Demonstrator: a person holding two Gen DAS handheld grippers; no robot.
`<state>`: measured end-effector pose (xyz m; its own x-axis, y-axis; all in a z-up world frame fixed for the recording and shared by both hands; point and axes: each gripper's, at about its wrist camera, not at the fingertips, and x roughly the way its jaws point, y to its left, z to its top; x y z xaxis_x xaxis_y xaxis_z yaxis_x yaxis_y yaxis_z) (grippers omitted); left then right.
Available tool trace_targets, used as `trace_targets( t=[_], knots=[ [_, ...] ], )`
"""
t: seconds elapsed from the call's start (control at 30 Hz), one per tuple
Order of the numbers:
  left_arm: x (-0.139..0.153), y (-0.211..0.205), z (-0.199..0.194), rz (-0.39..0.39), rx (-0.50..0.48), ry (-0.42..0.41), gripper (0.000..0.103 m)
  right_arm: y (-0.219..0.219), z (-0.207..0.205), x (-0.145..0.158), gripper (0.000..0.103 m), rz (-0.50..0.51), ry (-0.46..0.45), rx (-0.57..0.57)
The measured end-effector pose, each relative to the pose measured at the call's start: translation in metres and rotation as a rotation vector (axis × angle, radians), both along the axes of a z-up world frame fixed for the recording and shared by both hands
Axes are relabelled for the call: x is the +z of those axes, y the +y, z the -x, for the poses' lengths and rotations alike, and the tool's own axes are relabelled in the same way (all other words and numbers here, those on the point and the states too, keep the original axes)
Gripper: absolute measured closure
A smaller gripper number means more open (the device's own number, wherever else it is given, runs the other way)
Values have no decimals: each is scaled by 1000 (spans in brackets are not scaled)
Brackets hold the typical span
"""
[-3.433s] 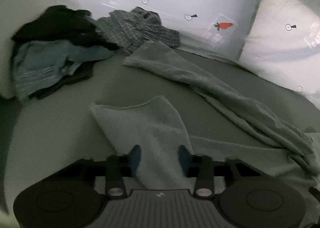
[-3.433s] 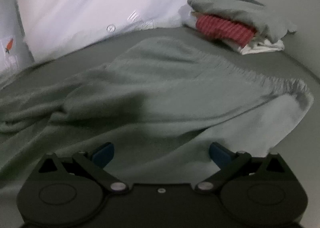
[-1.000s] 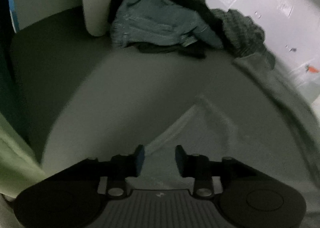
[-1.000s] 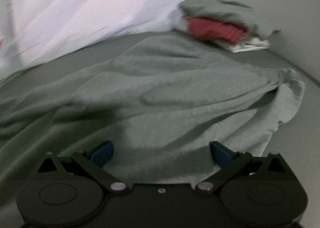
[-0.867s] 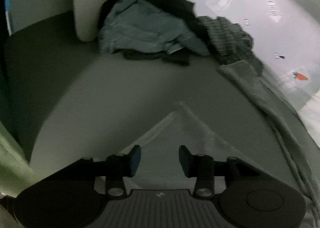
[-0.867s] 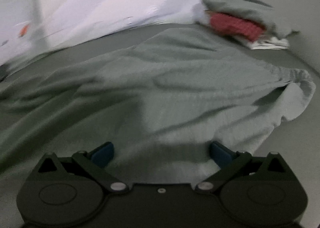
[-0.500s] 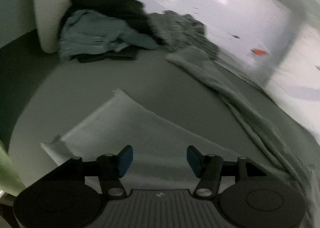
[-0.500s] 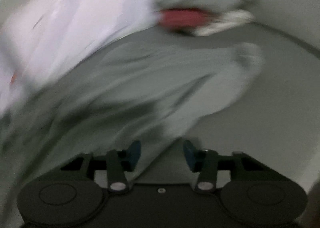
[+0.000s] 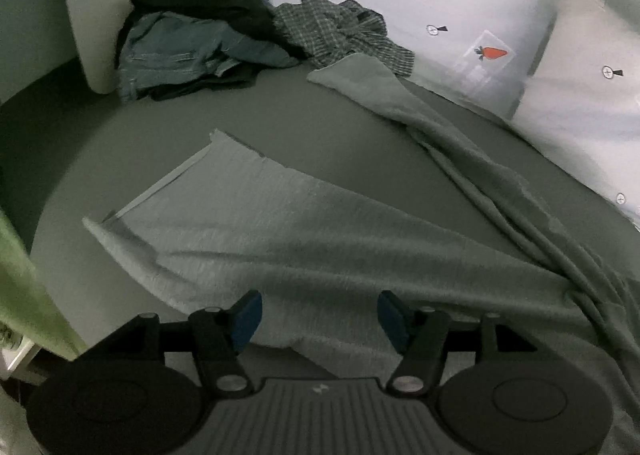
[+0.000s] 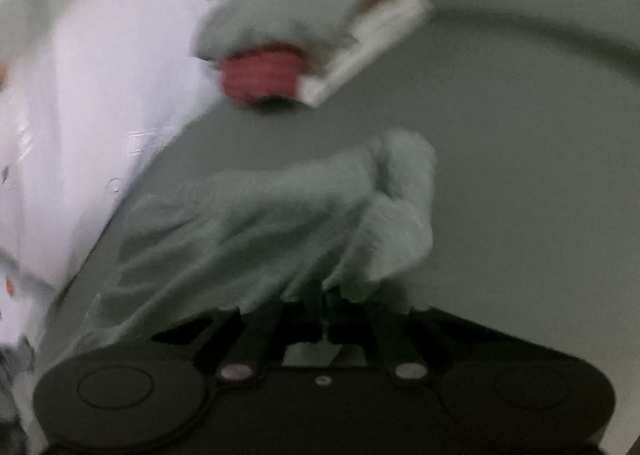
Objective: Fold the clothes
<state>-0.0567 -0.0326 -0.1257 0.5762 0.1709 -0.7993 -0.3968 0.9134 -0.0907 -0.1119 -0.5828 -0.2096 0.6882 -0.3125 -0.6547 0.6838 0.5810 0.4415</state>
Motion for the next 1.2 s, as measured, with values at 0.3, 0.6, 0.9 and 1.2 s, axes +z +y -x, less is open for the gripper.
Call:
trace_targets(
  t=[0.3,0.6,0.9,1.2],
  knots=[
    [-15,5,-1,-46,48,72,38,2,33,53,102,258,32,-27],
    [-29,22,-13,-100,-11,110,33,28,33,37,102,363,206,-48],
    [-34,35,-33,-81,-111,109,33,53,24,22,66,368,344,-47],
    [0,-1,-82,-203,-631,-76,33,82,-13,66,66,438,176,36]
  ],
)
